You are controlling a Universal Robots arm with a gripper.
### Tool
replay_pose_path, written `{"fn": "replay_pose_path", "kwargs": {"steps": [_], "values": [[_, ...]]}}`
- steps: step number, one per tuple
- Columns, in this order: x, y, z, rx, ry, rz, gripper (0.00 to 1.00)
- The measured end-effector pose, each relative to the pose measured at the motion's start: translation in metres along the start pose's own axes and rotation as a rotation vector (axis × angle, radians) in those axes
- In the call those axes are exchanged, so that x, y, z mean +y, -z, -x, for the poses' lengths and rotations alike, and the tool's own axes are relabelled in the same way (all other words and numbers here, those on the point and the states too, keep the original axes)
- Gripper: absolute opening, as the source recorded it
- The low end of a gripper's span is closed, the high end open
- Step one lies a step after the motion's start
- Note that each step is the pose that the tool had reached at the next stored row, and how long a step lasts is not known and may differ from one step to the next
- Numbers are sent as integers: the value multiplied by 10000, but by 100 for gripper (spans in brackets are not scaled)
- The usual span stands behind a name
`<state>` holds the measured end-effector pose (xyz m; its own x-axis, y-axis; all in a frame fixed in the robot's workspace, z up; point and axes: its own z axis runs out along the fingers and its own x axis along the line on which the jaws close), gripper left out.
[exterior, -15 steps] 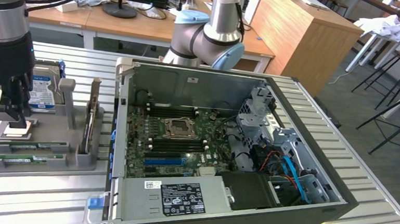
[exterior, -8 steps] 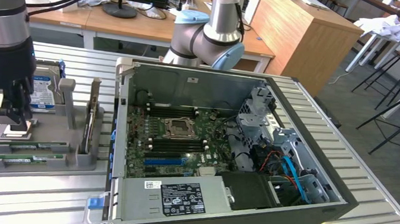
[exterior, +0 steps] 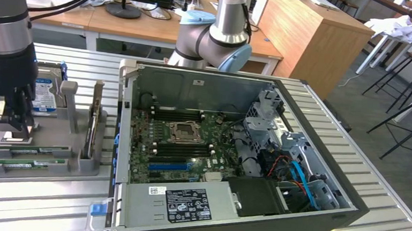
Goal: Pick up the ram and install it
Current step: 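Pick up the ram and move it above insertion slot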
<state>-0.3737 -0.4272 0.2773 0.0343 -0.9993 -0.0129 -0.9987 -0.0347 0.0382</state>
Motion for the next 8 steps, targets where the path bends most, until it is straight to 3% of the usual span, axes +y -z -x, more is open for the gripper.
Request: {"fn": "replay_pose_path", "kwargs": {"steps": [8], "values": [[-3,-82,-1,0,0,-1,36]]}}
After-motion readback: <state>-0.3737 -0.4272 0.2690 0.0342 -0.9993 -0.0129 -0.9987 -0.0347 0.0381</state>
